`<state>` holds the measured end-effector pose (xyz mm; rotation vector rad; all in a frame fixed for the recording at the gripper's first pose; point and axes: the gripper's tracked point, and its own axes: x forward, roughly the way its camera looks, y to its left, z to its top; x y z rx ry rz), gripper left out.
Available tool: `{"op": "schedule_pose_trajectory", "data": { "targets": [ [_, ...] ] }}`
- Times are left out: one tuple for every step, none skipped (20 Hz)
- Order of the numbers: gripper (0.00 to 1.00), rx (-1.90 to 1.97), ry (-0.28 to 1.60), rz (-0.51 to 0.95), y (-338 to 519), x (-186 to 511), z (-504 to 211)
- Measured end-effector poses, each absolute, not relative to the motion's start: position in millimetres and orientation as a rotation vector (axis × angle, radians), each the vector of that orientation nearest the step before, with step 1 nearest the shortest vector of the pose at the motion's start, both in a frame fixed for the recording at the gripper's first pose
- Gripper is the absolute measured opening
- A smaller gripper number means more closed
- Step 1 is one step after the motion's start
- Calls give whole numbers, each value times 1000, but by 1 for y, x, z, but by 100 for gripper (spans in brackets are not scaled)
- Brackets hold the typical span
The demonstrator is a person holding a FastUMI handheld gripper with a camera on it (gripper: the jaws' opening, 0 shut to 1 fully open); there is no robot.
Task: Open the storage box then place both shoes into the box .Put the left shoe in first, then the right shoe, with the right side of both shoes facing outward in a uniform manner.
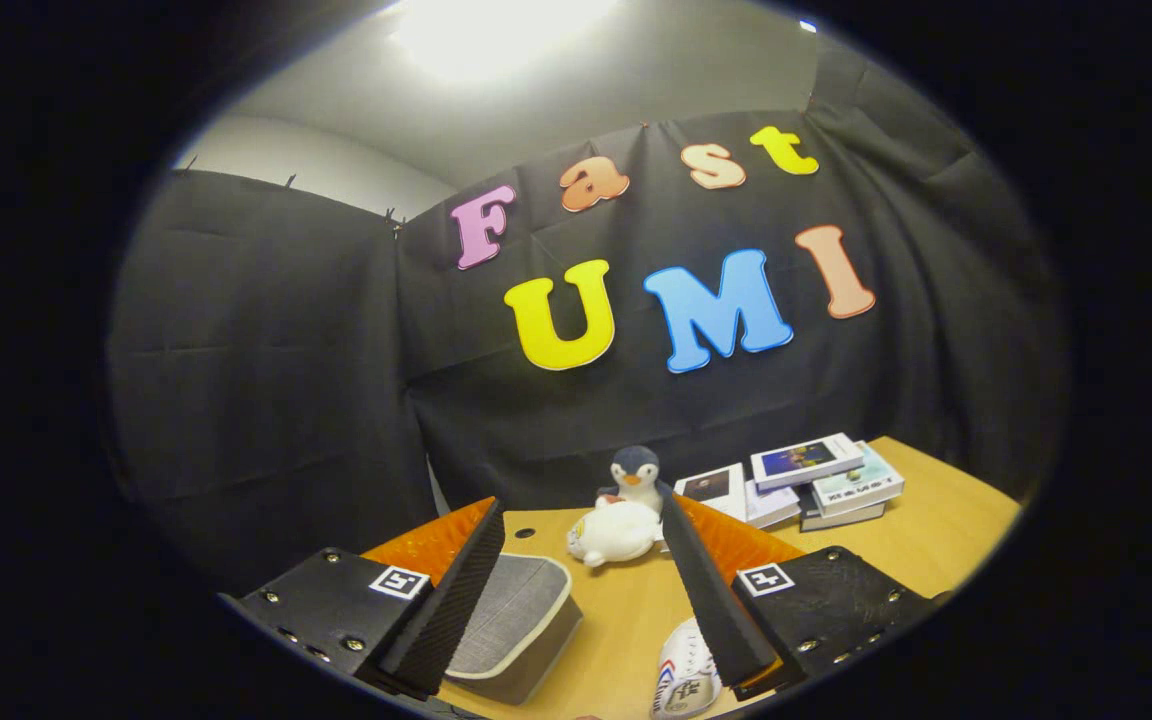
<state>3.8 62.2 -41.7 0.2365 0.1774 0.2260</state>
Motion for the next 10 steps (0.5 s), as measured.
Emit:
{"op": "schedule_pose_trajectory", "data": {
  "targets": [
    [96,264,209,248,69,2,-49],
    [96,294,239,272,75,1,-55],
    [96,326,266,290,82,-1,-63],
    [96,370,298,307,89,0,-71],
    [98,418,332,320,93,-3,-79],
    [98,469,368,330,100,0,-87],
    [98,513,402,339,105,0,-96],
    [98,552,434,348,109,-4,-106],
    [98,589,461,357,113,-6,-112],
    [98,626,486,366,117,-7,-119]
  ]
}}
